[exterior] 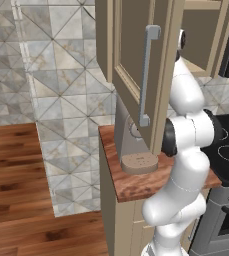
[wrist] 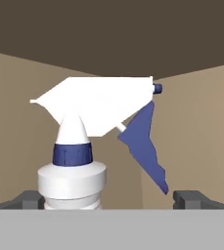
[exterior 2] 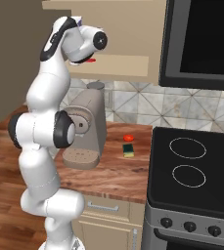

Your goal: Pick the spray and sponge from the cabinet and place them on the counter.

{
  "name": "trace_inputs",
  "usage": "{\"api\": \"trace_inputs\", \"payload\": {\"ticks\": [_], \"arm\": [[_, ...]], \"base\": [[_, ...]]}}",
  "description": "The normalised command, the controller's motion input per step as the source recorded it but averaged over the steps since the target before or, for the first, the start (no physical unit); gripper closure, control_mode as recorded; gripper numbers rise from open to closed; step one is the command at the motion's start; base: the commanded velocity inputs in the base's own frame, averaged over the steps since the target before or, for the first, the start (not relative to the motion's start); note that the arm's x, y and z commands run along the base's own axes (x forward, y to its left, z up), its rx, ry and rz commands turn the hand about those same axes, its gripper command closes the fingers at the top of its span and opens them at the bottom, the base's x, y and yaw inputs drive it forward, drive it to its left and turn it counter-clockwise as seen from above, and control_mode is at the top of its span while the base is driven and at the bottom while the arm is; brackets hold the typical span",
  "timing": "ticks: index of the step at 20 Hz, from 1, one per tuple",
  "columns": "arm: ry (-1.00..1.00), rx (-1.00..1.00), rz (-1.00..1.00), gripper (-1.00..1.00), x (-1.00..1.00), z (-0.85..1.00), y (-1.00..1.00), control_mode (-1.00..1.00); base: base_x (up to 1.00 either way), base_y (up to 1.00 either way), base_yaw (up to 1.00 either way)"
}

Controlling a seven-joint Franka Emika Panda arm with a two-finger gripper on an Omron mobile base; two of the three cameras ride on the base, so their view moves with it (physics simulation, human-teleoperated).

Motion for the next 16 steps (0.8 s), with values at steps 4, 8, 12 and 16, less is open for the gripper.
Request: {"api": "trace_inputs", "payload": {"ticks": [4,8,12,16], "arm": [[0.0,0.0,0.0,-1.0,0.1,0.0,0.06,-1.0],[0.0,0.0,0.0,1.0,0.1,-0.01,0.08,-1.0],[0.01,0.0,0.0,1.0,0.08,-0.01,0.09,-1.0],[0.0,0.0,0.0,1.0,0.04,0.0,0.04,-1.0]], "base": [[0.0,0.0,0.0],[0.0,0.0,0.0],[0.0,0.0,0.0],[0.0,0.0,0.0]]}}
